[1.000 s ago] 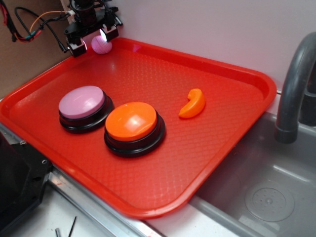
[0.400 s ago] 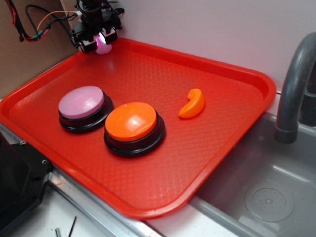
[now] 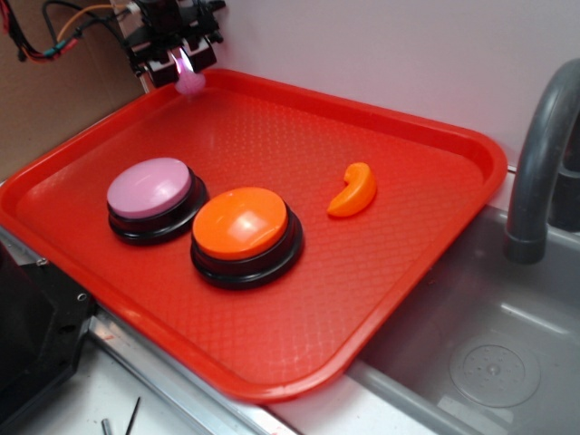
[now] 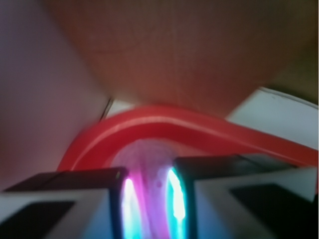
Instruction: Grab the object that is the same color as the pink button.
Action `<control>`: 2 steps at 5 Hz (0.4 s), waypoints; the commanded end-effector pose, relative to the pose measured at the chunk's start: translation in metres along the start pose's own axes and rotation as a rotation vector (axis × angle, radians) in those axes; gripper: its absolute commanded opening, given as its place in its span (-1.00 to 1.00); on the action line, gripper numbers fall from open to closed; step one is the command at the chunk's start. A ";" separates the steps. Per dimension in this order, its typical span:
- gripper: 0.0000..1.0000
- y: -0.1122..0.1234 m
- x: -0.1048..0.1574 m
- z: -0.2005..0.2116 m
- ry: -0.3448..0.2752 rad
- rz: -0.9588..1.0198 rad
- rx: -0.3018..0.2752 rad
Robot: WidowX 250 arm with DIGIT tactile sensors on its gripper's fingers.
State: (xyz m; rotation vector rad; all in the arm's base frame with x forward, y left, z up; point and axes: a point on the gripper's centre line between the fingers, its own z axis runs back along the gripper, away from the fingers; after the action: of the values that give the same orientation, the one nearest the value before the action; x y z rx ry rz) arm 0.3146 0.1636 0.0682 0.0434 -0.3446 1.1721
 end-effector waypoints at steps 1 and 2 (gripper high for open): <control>-1.00 0.009 0.002 0.103 0.083 -0.135 0.021; -1.00 0.008 -0.016 0.141 0.113 -0.300 0.017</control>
State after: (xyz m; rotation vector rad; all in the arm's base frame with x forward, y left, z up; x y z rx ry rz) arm 0.2649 0.1044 0.1646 0.0458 -0.1190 0.8696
